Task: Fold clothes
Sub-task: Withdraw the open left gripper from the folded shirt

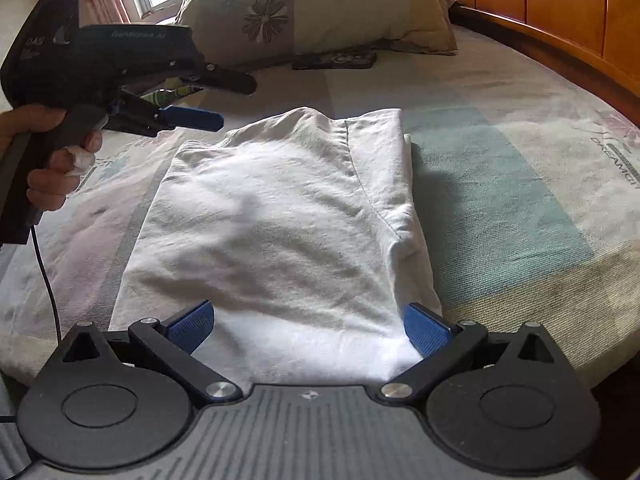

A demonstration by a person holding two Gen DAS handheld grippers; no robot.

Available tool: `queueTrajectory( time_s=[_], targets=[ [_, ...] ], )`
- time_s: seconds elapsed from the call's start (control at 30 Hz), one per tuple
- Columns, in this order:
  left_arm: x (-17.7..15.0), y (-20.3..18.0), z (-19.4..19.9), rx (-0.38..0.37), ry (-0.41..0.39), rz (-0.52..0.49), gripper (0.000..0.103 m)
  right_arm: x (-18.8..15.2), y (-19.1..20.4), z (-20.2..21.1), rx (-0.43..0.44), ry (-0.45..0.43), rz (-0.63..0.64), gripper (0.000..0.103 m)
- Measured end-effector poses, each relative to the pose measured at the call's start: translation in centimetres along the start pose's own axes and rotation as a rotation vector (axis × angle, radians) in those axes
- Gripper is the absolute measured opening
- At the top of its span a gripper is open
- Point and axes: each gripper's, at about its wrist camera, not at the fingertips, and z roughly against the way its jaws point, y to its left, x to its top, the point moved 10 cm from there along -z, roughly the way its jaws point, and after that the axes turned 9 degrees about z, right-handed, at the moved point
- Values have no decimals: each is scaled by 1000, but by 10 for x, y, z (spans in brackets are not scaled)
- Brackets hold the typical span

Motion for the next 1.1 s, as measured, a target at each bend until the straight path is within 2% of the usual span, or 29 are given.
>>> queueTrajectory(
  time_s=[0.07,0.23,0.3,0.47,0.6,0.73,0.8,0.87,0.97,1.1],
  targets=[
    [4,-14,-22,-27,31,0,66,4,1,4,-14,-15,27,103],
    [4,-10,-78,60,92,2,65,10,-4,6,14,-40,18,103],
    [6,-7,-84,94,83,3,63,10,-6,6,17,-41,25,103],
    [14,-17,-44,60,21,-35,65,22,-7,10,25,-83,63,103],
    [7,-5,9,99,-3,-48,67,51,4,5,84,-137,121,103],
    [-11,14,50,184,-11,-18,68,65,9,-27,155,-118,110,103],
    [-22,21,67,219,-8,-5,69,58,-1,-46,118,-60,89,103],
    [-30,20,75,222,0,-12,70,46,-15,-57,68,-23,76,103],
    [-43,15,80,208,12,-32,74,39,-28,-40,34,-36,22,103],
    [-64,2,63,155,28,-62,75,31,-34,-4,-1,-60,-43,103]
  ],
)
